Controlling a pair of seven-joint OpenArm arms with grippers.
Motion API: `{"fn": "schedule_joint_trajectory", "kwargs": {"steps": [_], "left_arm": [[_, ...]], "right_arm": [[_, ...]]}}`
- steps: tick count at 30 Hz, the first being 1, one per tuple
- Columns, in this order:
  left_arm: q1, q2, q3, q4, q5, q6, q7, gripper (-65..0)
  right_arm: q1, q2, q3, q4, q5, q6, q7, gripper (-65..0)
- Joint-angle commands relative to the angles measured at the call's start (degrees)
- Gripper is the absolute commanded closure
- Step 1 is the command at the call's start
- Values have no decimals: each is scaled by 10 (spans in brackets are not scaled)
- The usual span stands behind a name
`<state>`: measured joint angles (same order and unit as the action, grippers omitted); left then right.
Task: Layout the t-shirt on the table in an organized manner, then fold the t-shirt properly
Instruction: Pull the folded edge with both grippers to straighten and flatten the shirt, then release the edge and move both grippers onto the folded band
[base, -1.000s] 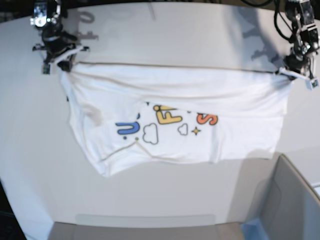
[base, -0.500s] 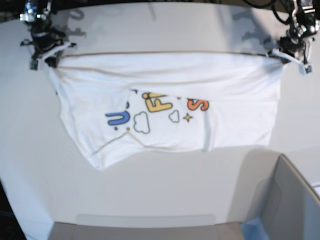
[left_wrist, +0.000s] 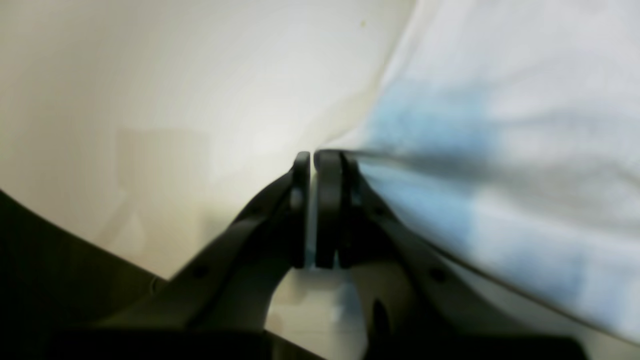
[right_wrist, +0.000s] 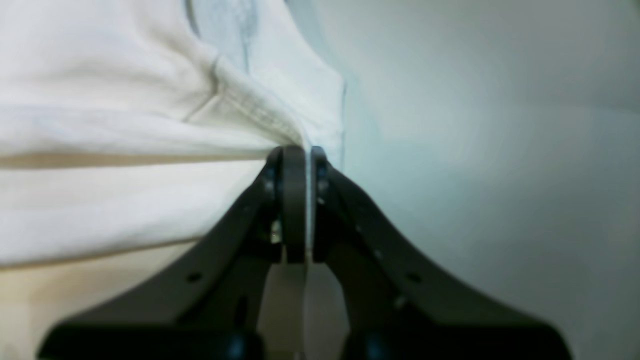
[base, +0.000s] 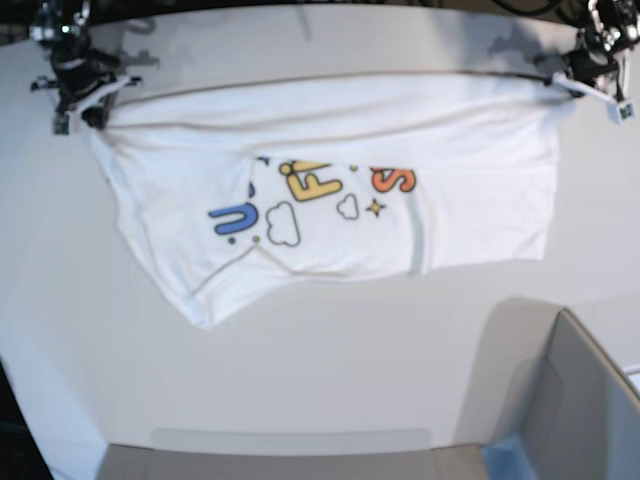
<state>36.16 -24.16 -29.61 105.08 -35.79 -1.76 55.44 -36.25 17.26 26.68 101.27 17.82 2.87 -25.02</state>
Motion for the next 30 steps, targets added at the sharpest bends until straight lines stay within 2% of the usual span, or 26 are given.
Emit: {"fn": "schedule_joint_trajectory", "kwargs": {"steps": [1,2,7,9,12,20,24,30], "left_arm": [[3,-9,-1,9,6,2,-3,-38],[1,-9,-2,9,6,2,6,-56],[-33,-9,-6,16,7,2,49,-210],[-33,-9,-7,31,7,4,50,-226],[-32,-10,-15,52,7,6,53,-226],[-43,18,-130,93,6,2,47,-226],[-72,18,-127,110,4,1,54,-226],[-83,17,-96,108,5,1,54,-226]], "right_arm": [[-4,7,4,8,-3,-4,20,0],[-4,7,2,8,-3,-4,25,-15],[-4,10,3,7,-3,-4,27,-195],[-1,10,5,7,-4,-4,28,-222],[4,7,16,9,-3,-5,38,-224],[42,-9,72,10,-2,-5,75,-224],[58,-9,69,26,-2,-5,94,-224],[70,-15,71,39,-5,-6,75,-224]]}}
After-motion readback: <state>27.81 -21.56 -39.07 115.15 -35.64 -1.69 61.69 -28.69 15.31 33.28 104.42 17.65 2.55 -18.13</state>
